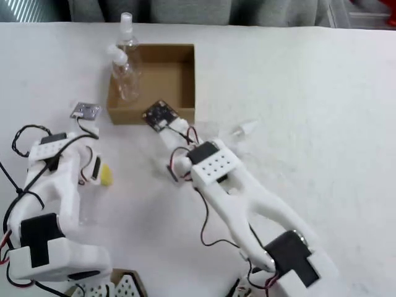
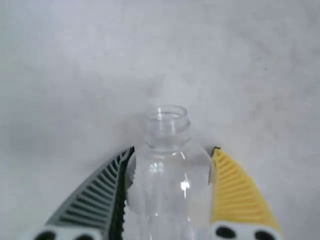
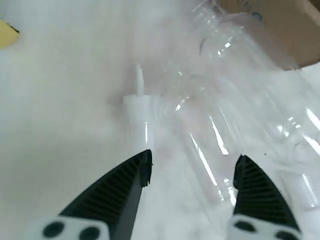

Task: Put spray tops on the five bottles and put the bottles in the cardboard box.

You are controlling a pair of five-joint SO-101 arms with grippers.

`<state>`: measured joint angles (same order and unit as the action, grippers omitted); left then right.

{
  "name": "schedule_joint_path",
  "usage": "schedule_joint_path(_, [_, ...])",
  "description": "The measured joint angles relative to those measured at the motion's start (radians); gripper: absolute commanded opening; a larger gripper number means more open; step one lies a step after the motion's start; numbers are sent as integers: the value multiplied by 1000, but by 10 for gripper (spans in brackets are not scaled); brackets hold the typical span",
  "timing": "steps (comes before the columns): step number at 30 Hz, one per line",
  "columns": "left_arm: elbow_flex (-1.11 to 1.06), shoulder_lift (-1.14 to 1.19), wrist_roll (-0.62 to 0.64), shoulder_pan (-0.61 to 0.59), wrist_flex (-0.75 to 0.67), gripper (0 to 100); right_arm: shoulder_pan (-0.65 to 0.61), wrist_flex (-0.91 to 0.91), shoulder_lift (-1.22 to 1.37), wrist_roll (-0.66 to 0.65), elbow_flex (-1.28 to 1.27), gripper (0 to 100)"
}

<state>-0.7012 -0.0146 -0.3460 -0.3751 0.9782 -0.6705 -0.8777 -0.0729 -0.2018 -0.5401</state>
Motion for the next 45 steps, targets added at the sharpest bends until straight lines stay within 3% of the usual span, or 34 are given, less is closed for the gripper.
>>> schedule_joint_path(14, [0, 0, 0, 0, 0, 38, -92, -224, -135, 6, 57, 234])
schedule_joint_path(20, [0, 0, 0, 0, 0, 38, -184, -75, -115, 6, -68, 234])
schedule_joint_path(37, [0, 0, 0, 0, 0, 38, -183, 170, 117, 6, -81, 231])
schedule_joint_path(39, [0, 0, 0, 0, 0, 38, -183, 175, 124, 6, -81, 185])
schedule_joint_path(42, [0, 0, 0, 0, 0, 38, -183, 175, 133, 6, -80, 17])
schedule_joint_path(45, [0, 0, 0, 0, 0, 38, -176, 175, 133, 6, -80, 53])
